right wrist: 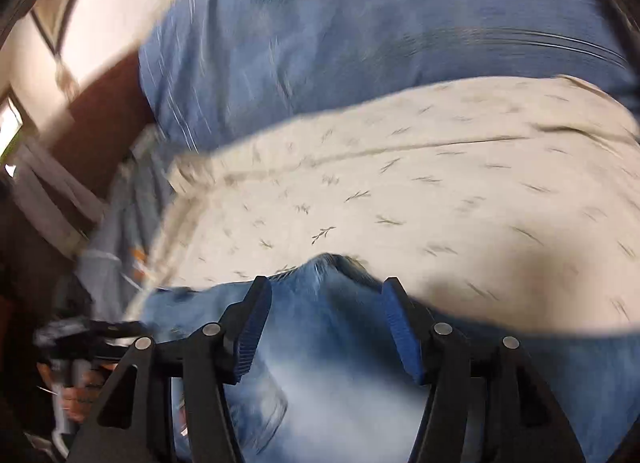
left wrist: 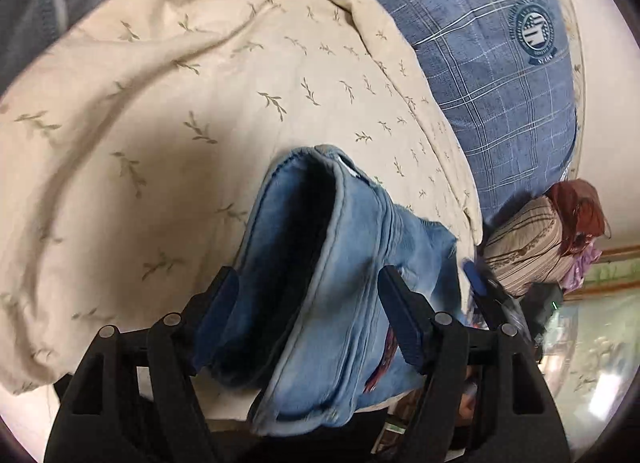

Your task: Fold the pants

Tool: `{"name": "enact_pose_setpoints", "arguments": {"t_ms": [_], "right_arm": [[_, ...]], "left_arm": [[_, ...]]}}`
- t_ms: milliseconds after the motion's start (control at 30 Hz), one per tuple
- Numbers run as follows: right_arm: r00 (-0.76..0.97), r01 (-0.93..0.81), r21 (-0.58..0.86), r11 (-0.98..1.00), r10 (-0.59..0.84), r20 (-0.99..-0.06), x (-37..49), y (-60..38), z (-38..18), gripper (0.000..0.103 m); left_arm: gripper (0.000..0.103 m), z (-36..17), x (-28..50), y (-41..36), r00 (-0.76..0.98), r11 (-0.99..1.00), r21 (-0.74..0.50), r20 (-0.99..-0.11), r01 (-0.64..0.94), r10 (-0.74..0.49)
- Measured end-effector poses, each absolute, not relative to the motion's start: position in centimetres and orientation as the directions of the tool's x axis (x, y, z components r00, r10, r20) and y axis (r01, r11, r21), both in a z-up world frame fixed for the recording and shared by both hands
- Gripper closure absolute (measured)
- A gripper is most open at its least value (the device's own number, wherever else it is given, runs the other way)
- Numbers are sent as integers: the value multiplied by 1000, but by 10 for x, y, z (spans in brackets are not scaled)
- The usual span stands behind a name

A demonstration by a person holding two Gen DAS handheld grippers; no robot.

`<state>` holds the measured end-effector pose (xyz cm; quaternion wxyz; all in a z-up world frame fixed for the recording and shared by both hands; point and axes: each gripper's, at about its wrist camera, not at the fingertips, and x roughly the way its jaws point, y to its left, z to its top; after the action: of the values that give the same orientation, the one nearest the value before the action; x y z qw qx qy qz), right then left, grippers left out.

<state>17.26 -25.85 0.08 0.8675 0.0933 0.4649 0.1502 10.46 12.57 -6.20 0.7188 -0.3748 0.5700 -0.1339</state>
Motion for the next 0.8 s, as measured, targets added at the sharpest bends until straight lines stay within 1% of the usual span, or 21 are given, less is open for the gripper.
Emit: {"name": "enact_pose_setpoints", "arguments": {"t_ms": [33, 67, 100, 133, 200, 233, 267, 300, 333, 367, 400, 433, 467, 500, 567, 600, 633, 667, 700, 767, 800], "right_arm": [[498, -195, 262, 945, 326, -804, 173, -251, -9, 52], [456, -251, 193, 949, 292, -841, 181, -236, -19, 75], [453, -284, 142, 948, 263, -852, 176, -229, -23, 91], [498, -325, 77, 943, 240, -833, 171, -220, -12, 92], [556, -329, 93, 940, 273, -785, 165, -224, 5, 93], [564, -313, 85, 946, 257, -784, 169, -229, 4, 93], [548, -301, 72, 951, 234, -803, 174, -232, -5, 93], [515, -283, 54, 958, 199, -834, 181, -231, -21, 92], [510, -275, 59, 960, 198, -837, 184, -232, -28, 88], [524, -261, 69, 963, 201, -827, 184, -231, -27, 86], [538, -227, 76, 971, 190, -821, 181, -232, -22, 83], [546, -208, 100, 973, 200, -814, 178, -234, -17, 76], [556, -189, 130, 973, 215, -803, 170, -238, -12, 76], [566, -176, 191, 966, 259, -783, 156, -246, -4, 76], [567, -169, 287, 943, 331, -754, 134, -256, 6, 68], [556, -173, 361, 916, 393, -732, 113, -261, 10, 59], [540, -175, 424, 889, 446, -713, 94, -266, 11, 53], [527, -175, 465, 868, 481, -700, 82, -268, 10, 52], [498, -176, 539, 824, 547, -673, 61, -271, 8, 51], [451, -156, 640, 752, 631, -631, 28, -272, -1, 45], [435, -138, 677, 723, 658, -615, 15, -272, -5, 40]], "left_arm": [[33, -66, 109, 123, 302, 678, -696, -716, -237, -630], [36, -68, 116, 119, 290, 678, -696, -717, -237, -634], [61, -67, 121, 109, 278, 673, -705, -708, -226, -649], [84, -65, 126, 104, 267, 663, -721, -691, -200, -672], [86, -54, 130, 104, 295, 681, -716, -692, -156, -659], [86, -50, 132, 104, 327, 707, -693, -707, -140, -627], [86, -49, 136, 100, 348, 741, -659, -729, -126, -590], [83, -55, 142, 95, 338, 777, -617, -763, -125, -552], [83, -64, 149, 91, 312, 791, -596, -784, -138, -536], [83, -70, 152, 90, 292, 786, -597, -789, -157, -541], [84, -68, 151, 94, 293, 774, -611, -780, -167, -553], [84, -61, 148, 98, 296, 769, -618, -775, -163, -559], [84, -54, 144, 102, 306, 768, -622, -769, -154, -561], [82, -45, 136, 108, 322, 761, -633, -756, -141, -570], [76, -30, 114, 120, 364, 756, -642, -739, -125, -567], [60, -24, 100, 126, 380, 756, -645, -731, -114, -566], [43, -21, 83, 129, 387, 748, -655, -720, -106, -576], [39, -21, 72, 131, 391, 732, -673, -704, -103, -593], [36, -22, 56, 133, 390, 702, -705, -677, -98, -625], [35, -29, 31, 131, 365, 638, -765, -623, -95, -692], [30, -34, 18, 128, 347, 597, -796, -591, -101, -728]]}}
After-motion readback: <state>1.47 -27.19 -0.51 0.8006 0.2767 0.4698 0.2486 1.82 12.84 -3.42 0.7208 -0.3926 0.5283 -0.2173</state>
